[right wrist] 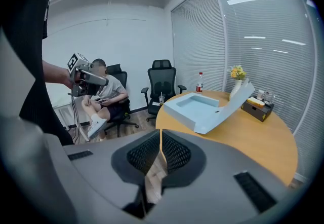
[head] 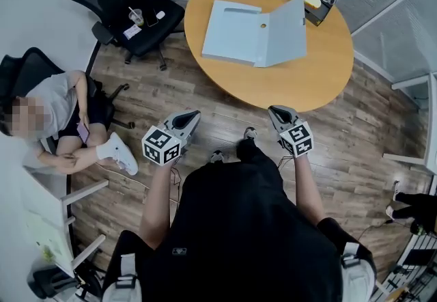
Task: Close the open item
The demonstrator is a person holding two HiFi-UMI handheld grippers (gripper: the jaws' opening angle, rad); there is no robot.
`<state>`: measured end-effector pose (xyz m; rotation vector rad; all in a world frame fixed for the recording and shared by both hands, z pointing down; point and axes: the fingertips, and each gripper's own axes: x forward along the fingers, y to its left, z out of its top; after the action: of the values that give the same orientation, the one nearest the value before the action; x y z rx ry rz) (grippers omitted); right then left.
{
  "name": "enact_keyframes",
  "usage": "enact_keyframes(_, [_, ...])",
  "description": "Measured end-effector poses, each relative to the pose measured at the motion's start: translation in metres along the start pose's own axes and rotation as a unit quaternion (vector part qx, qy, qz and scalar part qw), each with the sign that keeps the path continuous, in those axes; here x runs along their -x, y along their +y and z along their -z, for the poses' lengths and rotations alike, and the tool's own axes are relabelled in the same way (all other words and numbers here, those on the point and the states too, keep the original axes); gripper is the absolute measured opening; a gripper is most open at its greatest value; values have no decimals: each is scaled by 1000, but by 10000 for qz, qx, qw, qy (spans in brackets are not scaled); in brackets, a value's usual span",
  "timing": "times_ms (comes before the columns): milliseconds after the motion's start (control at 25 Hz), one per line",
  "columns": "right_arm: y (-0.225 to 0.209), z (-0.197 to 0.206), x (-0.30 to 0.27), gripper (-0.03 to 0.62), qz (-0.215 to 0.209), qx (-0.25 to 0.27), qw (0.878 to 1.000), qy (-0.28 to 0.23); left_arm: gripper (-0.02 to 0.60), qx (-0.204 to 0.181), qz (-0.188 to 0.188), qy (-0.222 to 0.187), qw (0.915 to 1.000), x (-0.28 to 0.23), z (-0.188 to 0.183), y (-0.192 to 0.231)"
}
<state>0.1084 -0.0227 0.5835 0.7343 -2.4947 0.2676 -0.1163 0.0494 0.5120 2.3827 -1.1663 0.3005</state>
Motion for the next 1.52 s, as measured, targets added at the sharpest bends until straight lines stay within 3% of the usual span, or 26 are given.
enact_keyframes(240, [-75,-13,-2,11,-62,-12,9999,-80,6,5,-127,-223,9997,-66,-40,3])
enact_keyframes(400, [-141,-33,1,11,34,42,9996,-266,6,-218,-167,-236,9993,-110,-74,4])
enact_keyframes(800, [-258,-29,0,11,72,-16,9997,-226,6,-6,-706,-244,9972,-174,-96,13])
enact_keyframes(1240, [-283,-41,-33,11,63,-18,9998,-201,6,40,-781,-237,9967,-190,-113,53])
enact_keyframes(1520, [-306,-50,-58,10,601,-343,9976,-28,6,38,-417,-146,9990,-208,-125,108])
